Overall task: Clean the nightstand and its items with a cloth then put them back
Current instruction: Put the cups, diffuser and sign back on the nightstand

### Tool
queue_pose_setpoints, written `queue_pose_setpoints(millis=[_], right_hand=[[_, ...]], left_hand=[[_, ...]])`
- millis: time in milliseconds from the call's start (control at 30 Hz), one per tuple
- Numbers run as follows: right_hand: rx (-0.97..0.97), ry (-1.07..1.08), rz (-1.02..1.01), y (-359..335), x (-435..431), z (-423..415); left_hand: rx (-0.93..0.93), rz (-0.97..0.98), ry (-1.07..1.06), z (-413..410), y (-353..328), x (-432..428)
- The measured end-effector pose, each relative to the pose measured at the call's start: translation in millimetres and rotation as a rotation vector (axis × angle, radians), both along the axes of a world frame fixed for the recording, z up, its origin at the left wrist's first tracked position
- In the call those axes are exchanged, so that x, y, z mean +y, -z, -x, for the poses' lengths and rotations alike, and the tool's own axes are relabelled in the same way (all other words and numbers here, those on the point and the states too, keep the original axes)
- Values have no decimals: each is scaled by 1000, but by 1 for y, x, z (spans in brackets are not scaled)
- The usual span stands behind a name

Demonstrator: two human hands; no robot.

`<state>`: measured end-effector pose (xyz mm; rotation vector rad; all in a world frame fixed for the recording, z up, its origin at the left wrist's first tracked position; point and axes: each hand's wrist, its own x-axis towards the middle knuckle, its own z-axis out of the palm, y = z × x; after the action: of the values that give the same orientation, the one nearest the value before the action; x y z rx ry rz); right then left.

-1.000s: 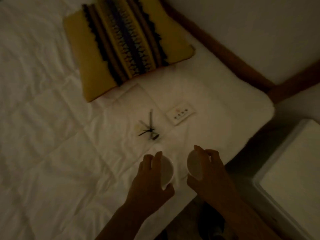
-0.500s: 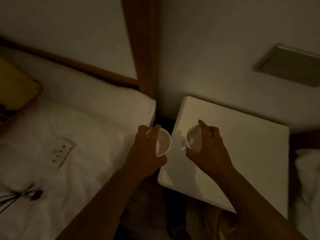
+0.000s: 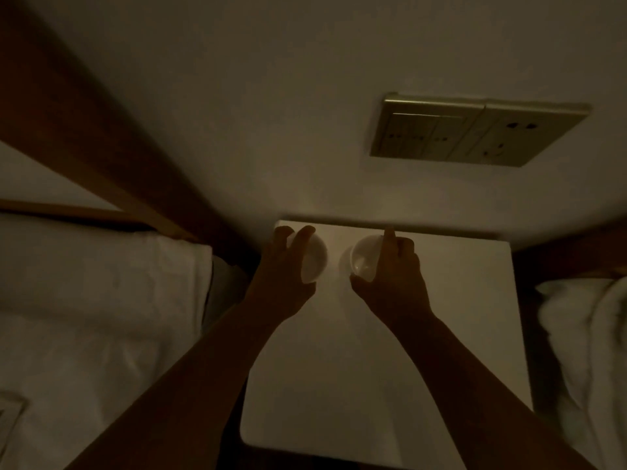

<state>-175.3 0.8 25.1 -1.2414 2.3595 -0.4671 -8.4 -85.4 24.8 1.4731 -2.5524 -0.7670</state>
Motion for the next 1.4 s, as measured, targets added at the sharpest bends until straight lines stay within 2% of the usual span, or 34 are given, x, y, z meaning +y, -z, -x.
queue_pose_setpoints(millis=[200, 433, 533, 600, 733, 867, 1000, 1133, 1300, 1400], right_hand=[[35, 11, 16, 8, -4, 8], [12, -47, -42, -4, -2, 1], [101, -83, -4, -23, -3, -7], [67, -91, 81, -39, -7, -22], [-66, -206, 206, -58, -22, -96], [-207, -365, 193, -67, -29, -195], [-331, -533, 107, -60, -32, -302], [-428, -722, -25, -45, -31, -394], [-338, -912, -144, -16, -40, -478], [-281, -926, -180, 2, -55, -515]], left_hand=[[-10, -10, 36, 13, 14, -4], [-107, 15, 54, 10, 11, 2], [-34, -43, -28, -8, -3, 10], [25, -51, -98, -32, -15, 17], [128, -121, -344, -109, -26, 41], [262, -94, -588, -199, -31, 71], [220, -18, -768, -296, -41, 109], [175, -67, -995, -376, -40, 147], [82, -247, -1167, -454, -10, 194], [20, -313, -1220, -491, 12, 214]])
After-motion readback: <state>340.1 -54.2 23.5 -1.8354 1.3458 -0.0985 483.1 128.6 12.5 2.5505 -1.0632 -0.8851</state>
